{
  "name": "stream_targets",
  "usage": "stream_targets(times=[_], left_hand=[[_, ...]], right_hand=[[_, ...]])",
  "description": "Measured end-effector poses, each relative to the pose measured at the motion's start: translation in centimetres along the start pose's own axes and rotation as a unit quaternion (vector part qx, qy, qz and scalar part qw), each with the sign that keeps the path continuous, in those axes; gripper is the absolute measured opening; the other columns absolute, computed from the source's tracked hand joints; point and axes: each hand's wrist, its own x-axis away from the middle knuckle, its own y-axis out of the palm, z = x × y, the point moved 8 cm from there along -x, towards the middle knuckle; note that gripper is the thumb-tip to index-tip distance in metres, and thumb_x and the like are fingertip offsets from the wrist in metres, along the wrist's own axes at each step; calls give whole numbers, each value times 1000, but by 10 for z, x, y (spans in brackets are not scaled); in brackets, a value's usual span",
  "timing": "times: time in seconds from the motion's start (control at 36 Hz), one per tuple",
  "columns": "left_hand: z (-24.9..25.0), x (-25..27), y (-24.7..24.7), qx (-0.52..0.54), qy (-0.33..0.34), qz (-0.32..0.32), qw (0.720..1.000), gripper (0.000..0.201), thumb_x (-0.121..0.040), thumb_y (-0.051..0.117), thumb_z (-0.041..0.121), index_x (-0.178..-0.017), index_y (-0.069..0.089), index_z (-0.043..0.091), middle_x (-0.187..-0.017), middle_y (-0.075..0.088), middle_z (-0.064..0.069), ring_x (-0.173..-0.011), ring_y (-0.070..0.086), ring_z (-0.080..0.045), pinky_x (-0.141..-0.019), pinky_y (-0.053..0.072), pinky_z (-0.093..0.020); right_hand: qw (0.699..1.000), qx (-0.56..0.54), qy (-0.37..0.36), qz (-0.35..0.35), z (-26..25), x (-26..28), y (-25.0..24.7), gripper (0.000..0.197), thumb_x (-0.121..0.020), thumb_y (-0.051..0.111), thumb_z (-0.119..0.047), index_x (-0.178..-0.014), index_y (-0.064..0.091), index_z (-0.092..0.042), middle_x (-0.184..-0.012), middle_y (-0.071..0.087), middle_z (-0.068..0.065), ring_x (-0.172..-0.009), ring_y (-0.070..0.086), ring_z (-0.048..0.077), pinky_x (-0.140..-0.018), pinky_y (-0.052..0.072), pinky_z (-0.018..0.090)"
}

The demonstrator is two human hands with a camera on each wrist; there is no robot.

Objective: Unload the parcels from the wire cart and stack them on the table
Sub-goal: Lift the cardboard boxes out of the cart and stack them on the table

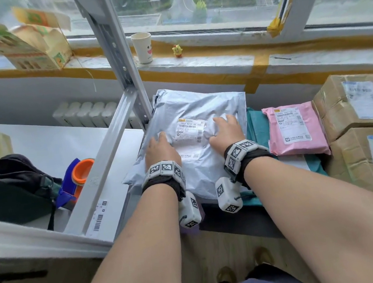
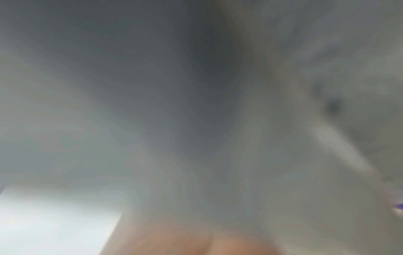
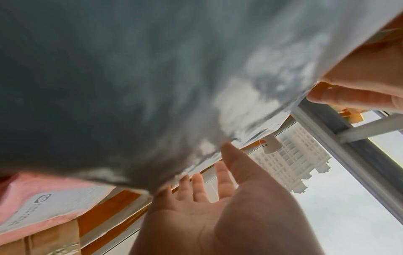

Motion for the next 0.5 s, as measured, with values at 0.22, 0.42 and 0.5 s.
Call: stream_targets(times=[0.22, 0.42, 0.5], left_hand=[[9, 9, -13, -7, 18, 19, 1000, 55, -93, 47, 12, -146, 31, 16, -151, 31, -11, -137, 30, -30, -111, 29, -40], [23, 19, -18, 1, 40, 32, 999, 53, -94, 45, 13, -145, 33, 17, -152, 29, -9, -138, 28, -26, -111, 28, -38], [34, 25, -19, 3, 52, 31, 998, 54, -93, 44, 12, -146, 32, 18, -152, 29, -9, -138, 28, -26, -111, 27, -38]], right_hand=[[998, -45, 39, 8, 4, 10, -12, 65, -84, 49, -14, -147, 35, -20, -156, 18, 10, -143, 23, 28, -116, 26, 39], [998, -38, 43, 18, 9, 18, -18, 61, -85, 47, -13, -145, 38, -20, -153, 25, 10, -139, 29, 28, -112, 32, 38], [998, -37, 48, 28, 14, 21, -23, 61, -85, 45, -11, -145, 38, -19, -151, 27, 10, -139, 29, 27, -111, 32, 37]])
